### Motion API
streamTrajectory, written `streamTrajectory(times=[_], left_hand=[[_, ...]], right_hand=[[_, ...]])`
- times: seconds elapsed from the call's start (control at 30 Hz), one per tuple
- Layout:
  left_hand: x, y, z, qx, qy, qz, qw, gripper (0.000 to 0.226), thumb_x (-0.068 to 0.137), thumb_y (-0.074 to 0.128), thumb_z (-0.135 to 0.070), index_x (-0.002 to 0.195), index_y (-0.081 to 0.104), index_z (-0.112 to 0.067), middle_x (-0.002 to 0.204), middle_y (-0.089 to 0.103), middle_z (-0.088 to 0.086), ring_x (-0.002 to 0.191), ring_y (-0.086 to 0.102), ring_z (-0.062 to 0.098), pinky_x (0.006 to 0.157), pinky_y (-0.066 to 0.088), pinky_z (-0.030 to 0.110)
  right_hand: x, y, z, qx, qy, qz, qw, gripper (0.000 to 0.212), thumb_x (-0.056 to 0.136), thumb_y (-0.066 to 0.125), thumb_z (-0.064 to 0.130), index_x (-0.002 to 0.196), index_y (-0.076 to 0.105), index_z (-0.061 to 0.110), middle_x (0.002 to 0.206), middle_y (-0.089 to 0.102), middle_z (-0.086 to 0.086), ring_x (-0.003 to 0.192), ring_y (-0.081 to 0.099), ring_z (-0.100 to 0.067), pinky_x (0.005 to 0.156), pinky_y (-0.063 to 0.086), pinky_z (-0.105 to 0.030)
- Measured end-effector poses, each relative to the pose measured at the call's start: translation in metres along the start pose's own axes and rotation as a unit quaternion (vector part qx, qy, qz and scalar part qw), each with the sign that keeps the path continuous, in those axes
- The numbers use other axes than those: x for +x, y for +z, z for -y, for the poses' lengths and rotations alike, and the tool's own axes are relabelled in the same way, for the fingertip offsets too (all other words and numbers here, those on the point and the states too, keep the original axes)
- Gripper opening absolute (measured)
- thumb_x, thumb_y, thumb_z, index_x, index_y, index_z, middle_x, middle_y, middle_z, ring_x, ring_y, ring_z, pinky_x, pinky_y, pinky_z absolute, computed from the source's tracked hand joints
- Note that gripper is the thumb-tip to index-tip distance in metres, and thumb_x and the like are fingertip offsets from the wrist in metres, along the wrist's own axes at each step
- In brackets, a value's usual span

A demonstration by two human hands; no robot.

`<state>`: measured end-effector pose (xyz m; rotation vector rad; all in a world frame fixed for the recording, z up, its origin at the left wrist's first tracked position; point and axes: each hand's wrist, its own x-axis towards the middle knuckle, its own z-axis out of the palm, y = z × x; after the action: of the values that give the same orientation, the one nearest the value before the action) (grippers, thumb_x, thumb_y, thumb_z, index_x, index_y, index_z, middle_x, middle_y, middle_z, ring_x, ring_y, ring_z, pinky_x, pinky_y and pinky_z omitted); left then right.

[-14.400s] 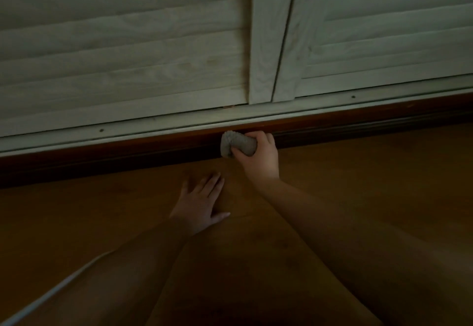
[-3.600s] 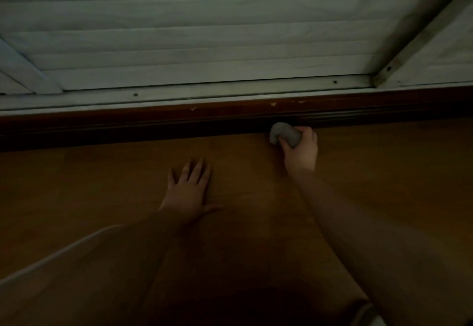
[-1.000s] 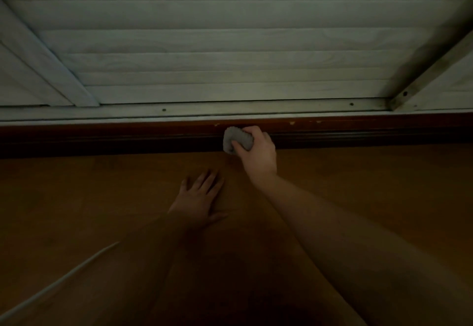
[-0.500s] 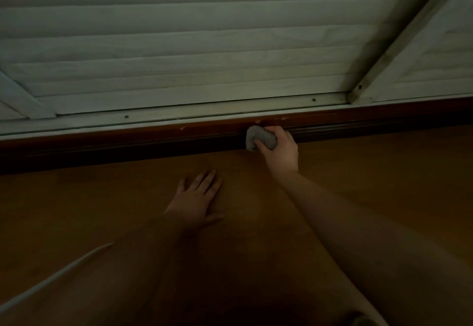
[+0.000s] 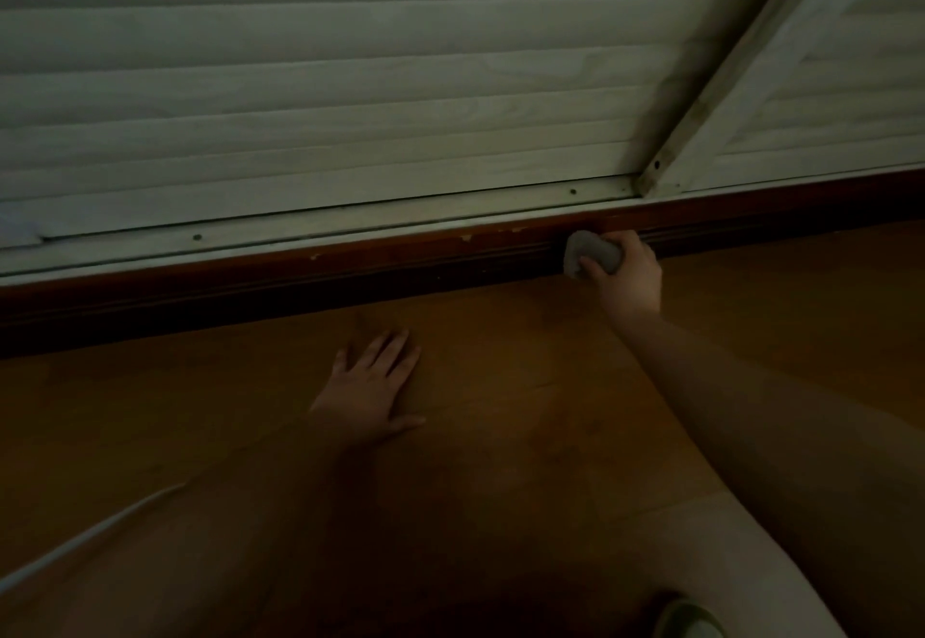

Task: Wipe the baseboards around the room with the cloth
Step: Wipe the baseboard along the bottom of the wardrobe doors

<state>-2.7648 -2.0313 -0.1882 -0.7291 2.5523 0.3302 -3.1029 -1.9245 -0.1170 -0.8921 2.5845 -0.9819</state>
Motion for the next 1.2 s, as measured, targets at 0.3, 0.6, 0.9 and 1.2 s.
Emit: streamTrajectory(times=[0.3,0.6,0.9,1.2], left_hand=[[0.008,-0.008,-0.008,-0.019,0.007,-0.01,1.0,0.103,0.082,0.033,-0.084,0.157,-0.011,-0.03,0.162,-0.026,-0.006,0.15,-0.018,0.018,0.116,0.005,0.062],[0.005,0.0,0.0,0.0,0.009,-0.001,1.0,0.104,0.081,0.035,-0.085,0.157,-0.009,-0.028,0.164,-0.02,-0.004,0.151,-0.017,0.02,0.118,0.0,0.062],[0.007,-0.001,-0.004,0.007,0.002,0.006,1.0,0.107,0.081,0.038,-0.085,0.157,-0.01,-0.028,0.164,-0.021,-0.003,0.151,-0.017,0.021,0.117,-0.003,0.064],[0.026,-0.012,-0.012,-0.009,0.014,0.023,1.0,0.119,0.072,0.046,-0.088,0.157,-0.012,-0.028,0.163,-0.024,-0.005,0.15,-0.018,0.02,0.115,0.001,0.066]], right_hand=[[-0.044,0.038,0.006,0.057,0.004,0.02,0.998,0.042,0.088,0.072,0.028,0.126,0.053,0.022,0.122,0.052,-0.005,0.107,0.052,-0.016,0.085,0.042,-0.028],[-0.082,0.109,0.04,0.088,-0.031,0.094,0.991,0.043,0.084,0.075,0.02,0.122,0.055,0.022,0.119,0.05,0.0,0.099,0.044,-0.006,0.085,0.038,-0.024],[-0.063,0.117,0.037,0.109,0.012,0.07,0.991,0.04,0.084,0.075,0.017,0.119,0.057,0.022,0.115,0.049,0.001,0.098,0.044,-0.007,0.085,0.037,-0.023],[-0.02,0.063,-0.012,0.064,-0.004,0.055,0.996,0.039,0.083,0.076,0.014,0.117,0.059,0.02,0.12,0.052,-0.003,0.104,0.047,-0.011,0.089,0.041,-0.027]])
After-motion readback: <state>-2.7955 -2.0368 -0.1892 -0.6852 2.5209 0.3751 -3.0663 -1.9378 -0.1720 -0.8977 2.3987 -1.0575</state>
